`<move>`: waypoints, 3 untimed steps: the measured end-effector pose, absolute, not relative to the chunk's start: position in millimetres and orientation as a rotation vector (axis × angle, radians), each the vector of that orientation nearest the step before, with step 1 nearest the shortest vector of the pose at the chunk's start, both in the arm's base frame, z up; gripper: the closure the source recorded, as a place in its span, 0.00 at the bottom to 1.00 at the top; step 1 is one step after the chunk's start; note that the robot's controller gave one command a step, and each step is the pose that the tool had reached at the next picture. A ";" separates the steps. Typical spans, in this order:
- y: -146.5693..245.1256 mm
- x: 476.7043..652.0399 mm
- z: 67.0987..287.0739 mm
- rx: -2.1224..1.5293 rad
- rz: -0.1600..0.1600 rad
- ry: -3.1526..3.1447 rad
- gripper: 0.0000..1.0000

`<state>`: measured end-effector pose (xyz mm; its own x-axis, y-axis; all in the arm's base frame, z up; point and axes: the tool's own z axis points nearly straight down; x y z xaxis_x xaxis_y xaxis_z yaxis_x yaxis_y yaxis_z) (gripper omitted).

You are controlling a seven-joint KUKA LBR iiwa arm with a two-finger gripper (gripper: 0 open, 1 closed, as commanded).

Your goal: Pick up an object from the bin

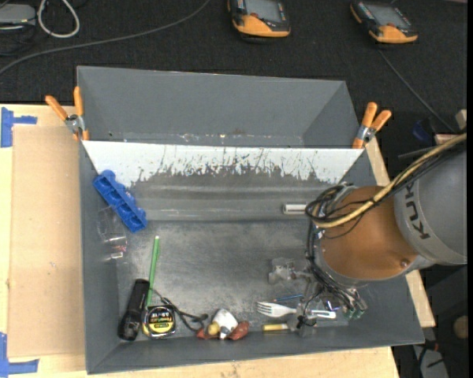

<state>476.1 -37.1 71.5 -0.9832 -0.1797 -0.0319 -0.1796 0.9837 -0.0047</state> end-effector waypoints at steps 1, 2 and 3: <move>-37.7 478.1 70.1 0.032 0.002 3.143 1.00; -37.6 478.1 70.2 0.031 0.002 3.143 1.00; -37.1 474.0 95.6 0.029 0.004 3.158 1.00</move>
Offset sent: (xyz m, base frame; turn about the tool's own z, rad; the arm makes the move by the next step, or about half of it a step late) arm 0.0000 0.0000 0.0000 0.0000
